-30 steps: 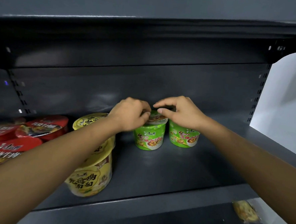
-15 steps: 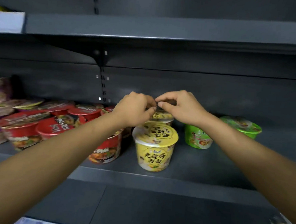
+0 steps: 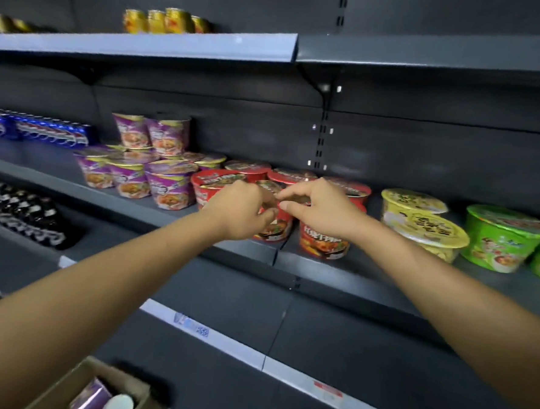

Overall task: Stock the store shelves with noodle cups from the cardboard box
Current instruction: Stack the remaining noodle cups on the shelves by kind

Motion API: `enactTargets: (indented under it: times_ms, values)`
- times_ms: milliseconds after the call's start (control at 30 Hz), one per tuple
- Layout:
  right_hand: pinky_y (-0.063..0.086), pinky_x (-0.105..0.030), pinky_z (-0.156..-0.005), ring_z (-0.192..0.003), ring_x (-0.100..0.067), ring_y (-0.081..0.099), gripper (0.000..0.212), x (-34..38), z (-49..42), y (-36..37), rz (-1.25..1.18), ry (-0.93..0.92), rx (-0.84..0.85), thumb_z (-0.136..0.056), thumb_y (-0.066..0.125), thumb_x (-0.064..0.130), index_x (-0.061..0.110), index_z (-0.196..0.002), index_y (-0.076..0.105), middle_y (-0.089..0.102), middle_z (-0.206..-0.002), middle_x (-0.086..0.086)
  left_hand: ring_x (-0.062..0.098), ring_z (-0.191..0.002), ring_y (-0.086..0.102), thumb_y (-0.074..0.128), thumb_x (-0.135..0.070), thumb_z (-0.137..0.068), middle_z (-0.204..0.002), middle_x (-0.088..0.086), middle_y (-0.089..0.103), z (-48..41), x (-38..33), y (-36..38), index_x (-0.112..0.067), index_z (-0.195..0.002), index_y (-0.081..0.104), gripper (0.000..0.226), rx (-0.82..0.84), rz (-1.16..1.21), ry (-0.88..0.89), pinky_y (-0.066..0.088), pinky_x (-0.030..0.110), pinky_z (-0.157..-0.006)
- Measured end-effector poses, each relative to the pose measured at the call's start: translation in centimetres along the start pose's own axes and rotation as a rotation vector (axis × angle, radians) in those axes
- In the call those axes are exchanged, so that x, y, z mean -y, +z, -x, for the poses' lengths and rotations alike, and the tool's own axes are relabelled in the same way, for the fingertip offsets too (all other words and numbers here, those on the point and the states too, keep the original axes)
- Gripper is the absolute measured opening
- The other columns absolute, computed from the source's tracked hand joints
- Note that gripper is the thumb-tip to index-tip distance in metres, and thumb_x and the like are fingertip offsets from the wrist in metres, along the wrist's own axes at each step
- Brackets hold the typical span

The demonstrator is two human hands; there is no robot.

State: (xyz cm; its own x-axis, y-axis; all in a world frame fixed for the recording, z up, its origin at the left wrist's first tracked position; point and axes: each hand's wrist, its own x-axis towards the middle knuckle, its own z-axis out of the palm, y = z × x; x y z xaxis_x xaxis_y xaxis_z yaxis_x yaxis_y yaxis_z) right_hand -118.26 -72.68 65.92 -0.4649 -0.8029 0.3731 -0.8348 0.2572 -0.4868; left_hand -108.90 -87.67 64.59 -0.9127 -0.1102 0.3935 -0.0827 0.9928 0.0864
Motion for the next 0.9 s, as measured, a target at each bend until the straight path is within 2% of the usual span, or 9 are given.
enactTargets:
  times_ms: [67, 167, 267, 367, 533, 633, 733, 900]
  values:
    - [0.047, -0.025, -0.092, -0.099, -0.006, 0.062, 0.021, 1.5, -0.3, 2.3, -0.020, 0.002, 0.050, -0.089, 0.063, 0.023, 0.023, -0.109, 0.071, 0.070, -0.107, 0.007, 0.030, -0.094, 0.062, 0.050, -0.031, -0.092, -0.102, 0.007, 0.071, 2.2, 1.8, -0.1, -0.020, -0.110, 0.069, 0.028, 0.017, -0.002, -0.026, 0.049, 0.035, -0.074]
    - [0.044, -0.020, -0.091, -0.101, -0.005, 0.060, 0.021, 3.3, -0.7, 5.4, -0.041, -0.014, 0.133, -0.090, 0.062, 0.022, 0.022, -0.110, 0.071, 0.069, -0.110, 0.007, 0.030, -0.093, 0.063, 0.051, -0.031, -0.093, -0.104, 0.006, 0.071, 5.3, 4.2, 0.1, -0.019, -0.111, 0.069, 0.028, 0.041, -0.001, -0.053, 0.047, 0.033, -0.076]
    - [0.044, -0.025, -0.096, -0.106, -0.008, 0.059, 0.022, 4.4, -1.5, 8.2, -0.060, -0.022, 0.210, -0.091, 0.062, 0.022, 0.019, -0.111, 0.070, 0.068, -0.114, 0.005, 0.028, -0.083, 0.062, 0.051, -0.031, -0.093, -0.092, 0.006, 0.071, 7.8, 6.4, 0.4, -0.018, -0.104, 0.070, 0.026, 0.062, 0.011, -0.095, 0.044, 0.031, -0.069]
    - [0.046, -0.029, -0.095, -0.104, -0.009, 0.061, 0.021, 4.8, -2.6, 11.0, -0.056, -0.034, 0.263, -0.090, 0.063, 0.024, 0.020, -0.108, 0.071, 0.070, -0.110, 0.006, 0.026, -0.078, 0.058, 0.051, -0.031, -0.093, -0.083, 0.006, 0.066, 9.3, 8.1, 0.9, -0.016, -0.090, 0.069, 0.023, 0.106, 0.005, -0.146, 0.047, 0.034, -0.068]
    - [0.042, -0.019, -0.087, -0.103, -0.007, 0.059, 0.023, 4.9, -5.1, 14.8, -0.050, -0.048, 0.364, -0.090, 0.062, 0.025, 0.019, -0.111, 0.070, 0.069, -0.112, 0.006, 0.026, -0.093, 0.061, 0.049, -0.035, -0.093, -0.100, 0.004, 0.070, 10.4, 11.6, 2.7, -0.020, -0.104, 0.070, 0.028, 0.168, -0.002, -0.247, 0.050, 0.037, -0.080]
    - [0.046, -0.025, -0.091, -0.101, -0.009, 0.061, 0.022, 4.2, -6.9, 17.5, -0.077, -0.038, 0.400, -0.090, 0.062, 0.025, 0.019, -0.109, 0.070, 0.070, -0.109, 0.005, 0.025, -0.096, 0.060, 0.048, -0.035, -0.093, -0.105, 0.004, 0.069, 10.2, 13.9, 3.9, -0.020, -0.108, 0.069, 0.030, 0.221, -0.028, -0.283, 0.049, 0.035, -0.080]
    - [0.049, -0.031, -0.092, -0.100, -0.013, 0.062, 0.020, 3.2, -8.9, 20.3, -0.093, -0.026, 0.442, -0.089, 0.063, 0.026, 0.019, -0.107, 0.071, 0.070, -0.106, 0.003, 0.026, -0.093, 0.059, 0.047, -0.035, -0.093, -0.101, 0.005, 0.068, 9.8, 16.0, 5.3, -0.018, -0.103, 0.069, 0.029, 0.291, -0.063, -0.330, 0.046, 0.031, -0.074]
    - [0.052, -0.039, -0.088, -0.091, -0.014, 0.064, 0.015, 2.0, -11.4, 24.5, -0.123, 0.004, 0.531, -0.088, 0.061, 0.029, 0.023, -0.098, 0.071, 0.071, -0.095, 0.003, 0.028, -0.094, 0.059, 0.046, -0.041, -0.092, -0.100, 0.006, 0.067, 9.5, 19.7, 7.7, -0.018, -0.102, 0.068, 0.034, 0.428, -0.077, -0.408, 0.051, 0.040, -0.081]
